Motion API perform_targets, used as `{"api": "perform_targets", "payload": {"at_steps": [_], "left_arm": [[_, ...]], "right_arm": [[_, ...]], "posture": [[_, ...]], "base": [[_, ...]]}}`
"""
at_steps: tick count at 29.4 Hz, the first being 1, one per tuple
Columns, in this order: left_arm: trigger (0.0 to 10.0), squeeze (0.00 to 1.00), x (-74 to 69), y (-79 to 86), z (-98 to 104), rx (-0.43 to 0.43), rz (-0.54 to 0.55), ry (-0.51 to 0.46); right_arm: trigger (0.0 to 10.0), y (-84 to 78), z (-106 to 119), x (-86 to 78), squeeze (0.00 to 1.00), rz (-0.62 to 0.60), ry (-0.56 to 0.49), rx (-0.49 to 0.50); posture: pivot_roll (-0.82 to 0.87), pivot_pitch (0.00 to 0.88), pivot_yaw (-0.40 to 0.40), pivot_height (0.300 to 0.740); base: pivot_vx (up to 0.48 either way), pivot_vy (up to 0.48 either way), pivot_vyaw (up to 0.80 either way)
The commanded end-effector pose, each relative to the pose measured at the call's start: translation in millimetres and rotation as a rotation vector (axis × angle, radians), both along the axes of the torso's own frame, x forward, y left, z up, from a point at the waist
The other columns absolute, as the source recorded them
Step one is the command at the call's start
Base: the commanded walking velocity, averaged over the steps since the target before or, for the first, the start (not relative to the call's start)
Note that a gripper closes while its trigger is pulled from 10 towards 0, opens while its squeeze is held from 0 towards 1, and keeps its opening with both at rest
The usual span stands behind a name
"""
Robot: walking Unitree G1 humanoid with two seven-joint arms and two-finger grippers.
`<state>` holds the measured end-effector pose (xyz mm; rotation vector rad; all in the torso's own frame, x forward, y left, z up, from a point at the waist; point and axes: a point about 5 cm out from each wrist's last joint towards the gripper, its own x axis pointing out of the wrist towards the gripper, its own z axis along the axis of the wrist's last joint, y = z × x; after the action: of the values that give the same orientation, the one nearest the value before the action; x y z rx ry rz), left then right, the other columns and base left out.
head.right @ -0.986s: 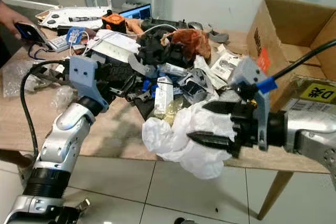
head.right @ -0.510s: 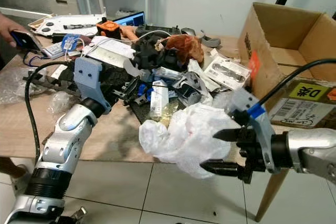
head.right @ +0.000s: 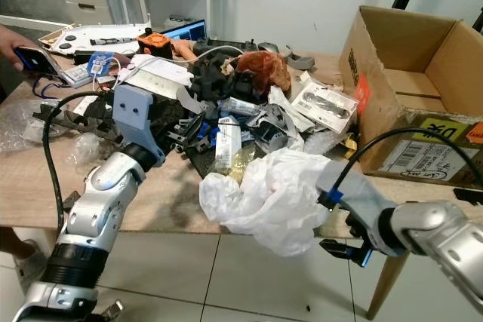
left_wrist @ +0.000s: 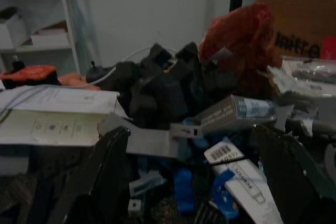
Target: Picking trash to rubbish bin
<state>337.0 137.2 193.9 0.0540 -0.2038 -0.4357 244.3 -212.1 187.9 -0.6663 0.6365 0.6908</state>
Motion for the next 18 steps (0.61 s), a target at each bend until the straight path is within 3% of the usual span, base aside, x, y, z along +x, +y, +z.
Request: {"api": "perform_targets", "payload": {"at_steps": [1, 4, 6, 7, 8, 9, 15, 18], "left_arm": [[10.0, 0.0, -1.2, -5.7, -1.9, 0.002, -0.009, -0.004], [10.0, 0.0, -2.3, -10.6, 0.2, -0.014, -0.011, -0.02], [10.0, 0.0, -3.0, -11.7, 0.5, -0.012, -0.014, -0.024], [10.0, 0.0, -3.3, -12.3, 0.5, -0.009, -0.018, -0.025], [10.0, 0.0, -3.3, -12.3, 0.5, -0.009, -0.018, -0.025], [10.0, 0.0, -4.2, -12.7, 0.4, -0.004, -0.026, -0.023], [10.0, 0.0, -6.7, -12.4, -1.8, 0.007, -0.047, -0.011], [10.0, 0.0, -7.7, -16.9, -3.6, 0.011, -0.067, -0.004]], "right_arm": [[10.0, 2.2, -1.9, 5.1, 0.0, -0.004, -0.049, -0.02], [10.0, 25.7, 8.7, 25.9, 0.0, 0.007, -0.278, 0.09], [10.0, 36.9, 12.6, 30.4, 0.0, 0.04, -0.354, 0.167], [10.0, 42.9, 12.5, 29.8, 0.0, 0.057, -0.355, 0.227], [10.0, 42.9, 12.5, 29.8, 0.0, 0.057, -0.355, 0.227], [10.0, 51.5, 12.9, 26.2, 0.0, 0.084, -0.339, 0.313], [10.0, 60.5, 10.9, 20.4, 0.0, 0.095, -0.291, 0.423], [10.0, 64.1, -6.8, 19.9, 0.0, 0.058, -0.245, 0.48]], "posture": [[-0.03, 0.07, -0.043, 0.74], [-0.03, 0.076, -0.042, 0.74], [-0.03, 0.079, -0.041, 0.74], [-0.03, 0.079, -0.041, 0.74], [-0.03, 0.079, -0.041, 0.74], [-0.02, 0.078, -0.039, 0.74], [-0.01, 0.076, -0.029, 0.74], [-0.01, 0.073, -0.029, 0.74]], "base": [[0.0, 0.0, 0.0], [0.0, 0.0, 0.0], [0.0, 0.0, 0.0], [0.0, 0.0, 0.0], [0.0, 0.0, 0.0], [0.0, 0.0, 0.0], [0.0, 0.0, 0.0], [0.0, 0.0, 0.0]]}}
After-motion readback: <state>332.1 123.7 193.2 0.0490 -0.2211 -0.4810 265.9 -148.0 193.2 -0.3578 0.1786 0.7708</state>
